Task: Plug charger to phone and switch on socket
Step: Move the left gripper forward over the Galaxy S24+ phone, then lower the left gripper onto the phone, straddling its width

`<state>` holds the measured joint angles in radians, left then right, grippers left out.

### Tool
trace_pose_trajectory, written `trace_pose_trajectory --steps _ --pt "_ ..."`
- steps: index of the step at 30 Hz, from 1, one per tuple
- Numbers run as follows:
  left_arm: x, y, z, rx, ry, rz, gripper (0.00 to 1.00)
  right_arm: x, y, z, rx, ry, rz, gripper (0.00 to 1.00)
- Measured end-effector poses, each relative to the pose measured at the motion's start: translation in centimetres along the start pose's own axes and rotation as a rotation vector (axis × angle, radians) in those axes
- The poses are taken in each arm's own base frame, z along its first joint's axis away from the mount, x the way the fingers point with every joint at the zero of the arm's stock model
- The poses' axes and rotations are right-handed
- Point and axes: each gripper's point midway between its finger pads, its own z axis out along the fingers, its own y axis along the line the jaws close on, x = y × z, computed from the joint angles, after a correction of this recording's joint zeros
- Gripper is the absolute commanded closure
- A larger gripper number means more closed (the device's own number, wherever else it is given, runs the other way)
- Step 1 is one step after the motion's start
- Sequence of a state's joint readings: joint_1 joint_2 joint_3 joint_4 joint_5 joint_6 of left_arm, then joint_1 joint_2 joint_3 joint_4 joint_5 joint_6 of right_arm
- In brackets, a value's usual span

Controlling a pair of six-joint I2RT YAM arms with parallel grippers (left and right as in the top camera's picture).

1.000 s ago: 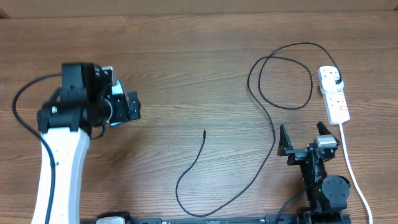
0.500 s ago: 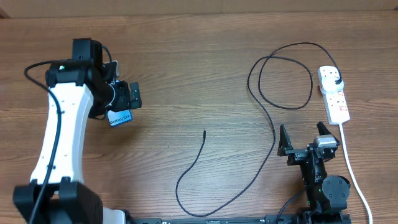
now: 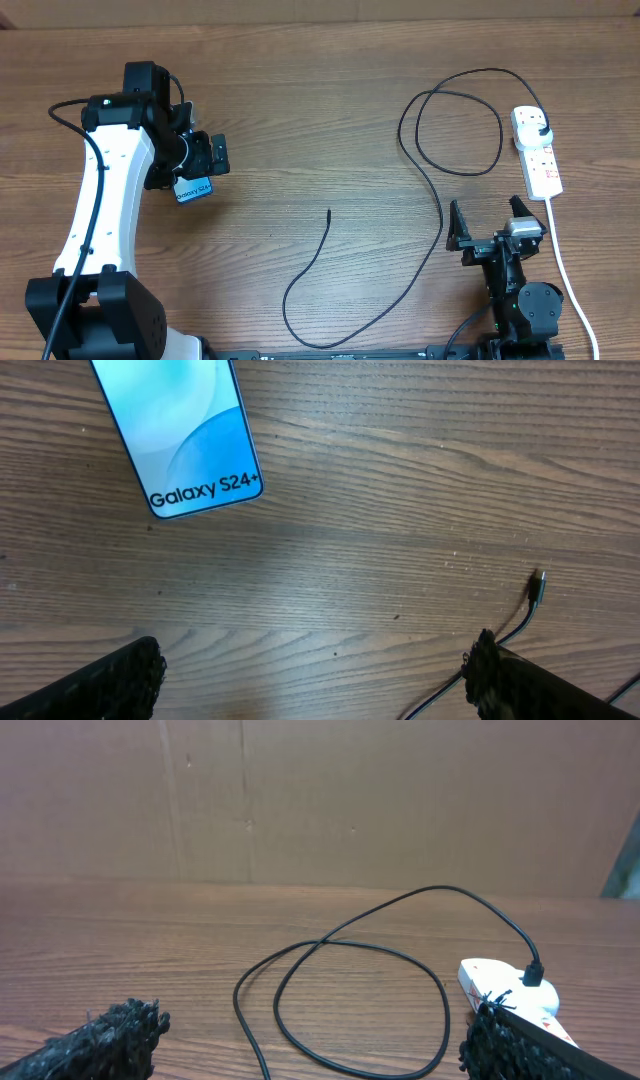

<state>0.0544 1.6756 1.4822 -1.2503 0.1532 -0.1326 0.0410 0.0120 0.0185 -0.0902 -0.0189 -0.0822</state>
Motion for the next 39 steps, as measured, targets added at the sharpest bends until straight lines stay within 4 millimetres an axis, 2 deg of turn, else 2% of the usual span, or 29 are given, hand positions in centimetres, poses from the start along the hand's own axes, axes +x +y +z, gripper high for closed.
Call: trace_pose_trajectory --steps 12,24,34,39 --pt "0.3 0.0 -0.2 -0.002 0.015 -0.056 0.0 0.0 0.0 0.0 0.0 0.0 0.0 0.0" --pt "0.2 0.1 -3.0 -0.034 0.006 -0.143 0.0 0.0 0.0 0.0 0.0 -0.001 0.0 0.0" --pt "-0.4 1.7 -4.5 -0.066 -0.01 -0.214 0.0 0.0 0.0 0.0 0.0 0.0 0.0 0.0" --pt "-0.9 2.4 -3.5 -0.091 0.068 -0.235 0.0 0.0 0.0 0.0 0.0 0.0 0.0 0.0"
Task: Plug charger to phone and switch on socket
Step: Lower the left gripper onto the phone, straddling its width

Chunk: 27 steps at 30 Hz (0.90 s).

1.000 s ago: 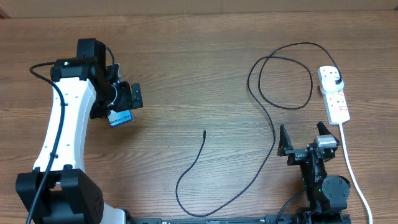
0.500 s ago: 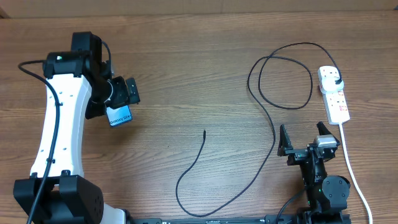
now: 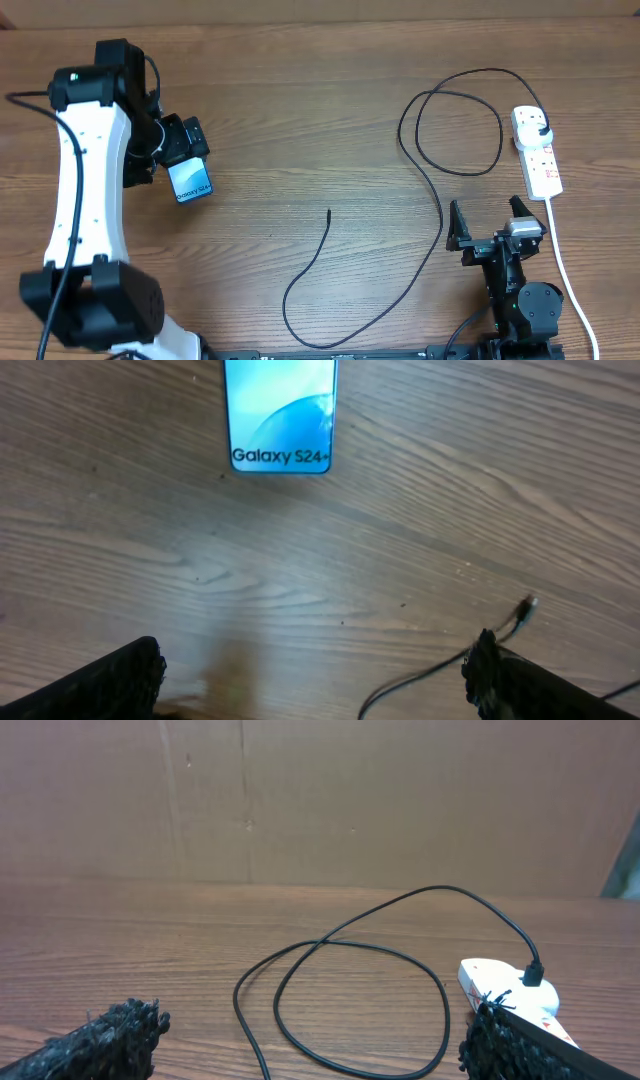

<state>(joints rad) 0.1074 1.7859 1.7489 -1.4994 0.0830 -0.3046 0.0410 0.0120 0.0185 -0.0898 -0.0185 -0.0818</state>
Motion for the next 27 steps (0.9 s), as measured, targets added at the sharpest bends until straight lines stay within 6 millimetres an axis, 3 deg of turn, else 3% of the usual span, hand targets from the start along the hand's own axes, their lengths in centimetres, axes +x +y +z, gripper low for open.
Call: trace_pose_trajectory --steps 10,27 --pt "-1.7 0.4 4.9 -0.061 0.098 -0.024 0.01 0.0 0.0 0.0 0.0 0.0 0.0 0.0" --pt "-3.1 0.4 6.4 -0.075 0.078 -0.062 0.0 0.0 0.0 0.0 0.0 0.0 0.0 0.0"
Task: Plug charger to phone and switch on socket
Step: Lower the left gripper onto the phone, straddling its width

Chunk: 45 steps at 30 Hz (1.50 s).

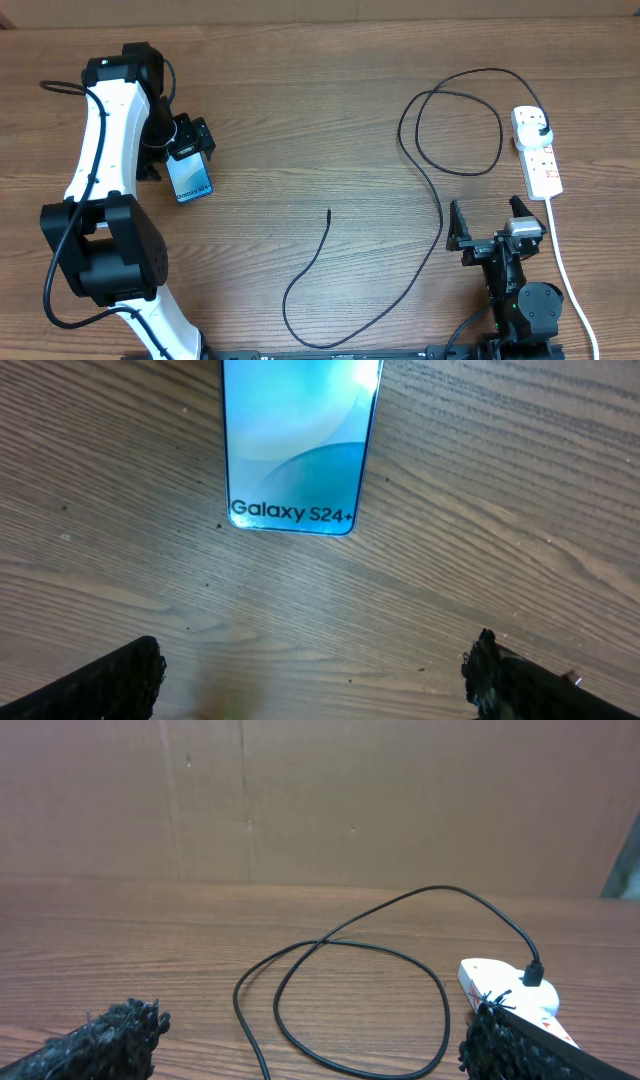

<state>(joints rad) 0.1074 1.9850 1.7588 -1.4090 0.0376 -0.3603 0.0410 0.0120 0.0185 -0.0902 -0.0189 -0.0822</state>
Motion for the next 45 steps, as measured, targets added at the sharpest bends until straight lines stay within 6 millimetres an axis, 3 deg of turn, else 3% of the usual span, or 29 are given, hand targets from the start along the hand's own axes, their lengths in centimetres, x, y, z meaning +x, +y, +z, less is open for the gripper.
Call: trace_pose_trajectory --steps 8,19,45 --pt "-0.4 0.0 0.2 -0.003 -0.009 -0.007 0.0 0.0 0.0 0.0 0.0 0.0 0.0 0.0" --pt "-0.8 -0.1 2.2 -0.018 0.032 -0.009 0.0 0.0 0.0 0.0 0.0 0.0 0.0 0.0" --pt "-1.7 -0.3 2.4 -0.011 -0.006 -0.007 0.0 0.0 0.0 0.0 0.0 0.0 0.0 0.0"
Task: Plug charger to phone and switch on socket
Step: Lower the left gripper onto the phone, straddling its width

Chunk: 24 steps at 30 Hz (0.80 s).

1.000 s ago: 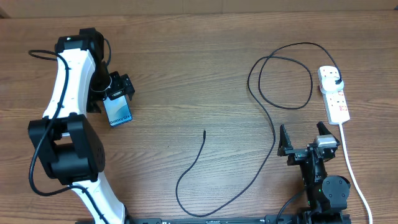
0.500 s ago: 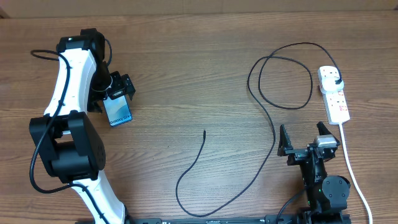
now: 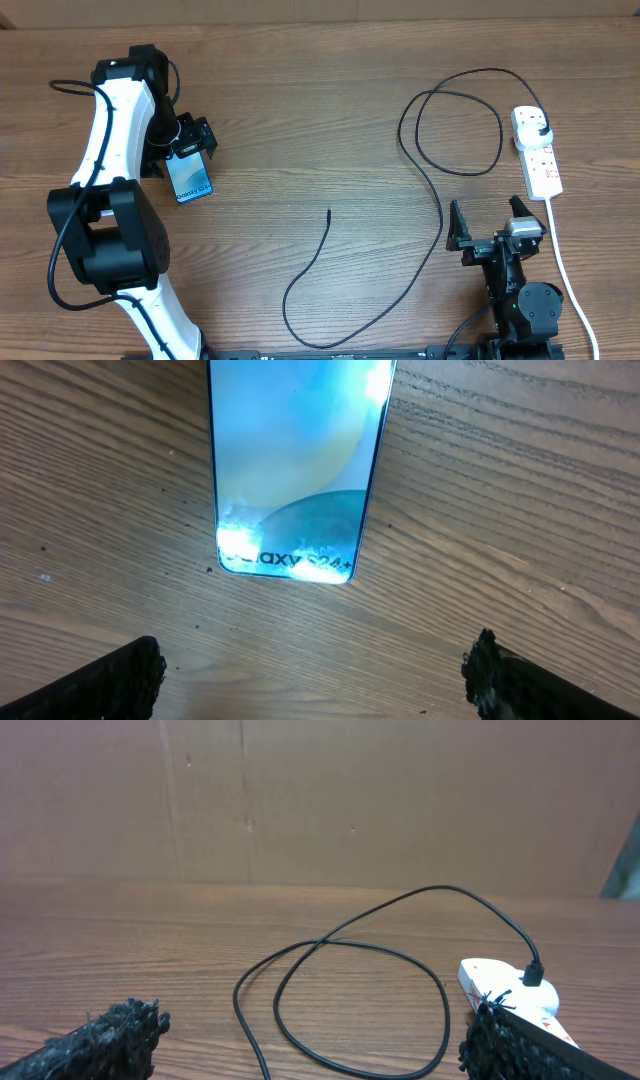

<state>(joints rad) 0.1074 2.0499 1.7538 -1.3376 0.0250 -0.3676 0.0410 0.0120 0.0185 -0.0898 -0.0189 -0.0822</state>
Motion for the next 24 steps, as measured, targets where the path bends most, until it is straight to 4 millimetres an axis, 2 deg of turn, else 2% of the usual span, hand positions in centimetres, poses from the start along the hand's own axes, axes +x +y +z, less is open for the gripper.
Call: trace_pose_trajectory --steps 24 --pt "-0.37 -0.12 0.02 0.005 -0.015 0.0 0.0 0.0 0.0 0.0 0.0 0.0 0.0 0.0"
